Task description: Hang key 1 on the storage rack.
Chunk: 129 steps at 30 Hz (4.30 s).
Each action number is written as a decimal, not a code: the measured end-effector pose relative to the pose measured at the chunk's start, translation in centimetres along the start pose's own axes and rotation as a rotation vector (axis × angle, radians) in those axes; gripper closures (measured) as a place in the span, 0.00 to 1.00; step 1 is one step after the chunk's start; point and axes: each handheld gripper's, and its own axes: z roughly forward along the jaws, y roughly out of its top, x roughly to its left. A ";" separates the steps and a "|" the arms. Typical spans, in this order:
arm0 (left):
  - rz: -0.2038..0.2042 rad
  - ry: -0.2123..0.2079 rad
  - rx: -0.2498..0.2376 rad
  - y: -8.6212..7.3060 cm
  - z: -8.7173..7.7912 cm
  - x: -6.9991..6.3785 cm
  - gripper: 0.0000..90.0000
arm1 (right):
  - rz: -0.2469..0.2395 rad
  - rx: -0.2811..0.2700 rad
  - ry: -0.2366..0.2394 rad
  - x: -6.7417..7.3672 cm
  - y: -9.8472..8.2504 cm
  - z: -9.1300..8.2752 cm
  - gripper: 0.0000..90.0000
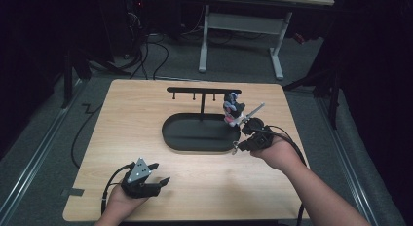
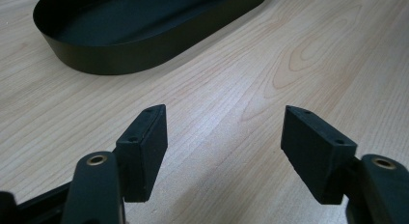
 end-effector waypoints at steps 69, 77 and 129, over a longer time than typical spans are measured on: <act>0.003 0.006 0.004 -0.2 -0.1 0.4 0.38 | 0.070 -0.042 -0.002 -3.9 14.0 -1.1 0.99; 0.005 0.003 0.007 -0.2 0.0 0.4 0.38 | 0.093 -0.057 0.011 -4.7 14.0 -1.0 0.98; 0.019 -0.017 0.016 0.0 0.5 -0.1 0.38 | 0.121 -0.306 -0.056 -3.1 3.0 -0.1 0.62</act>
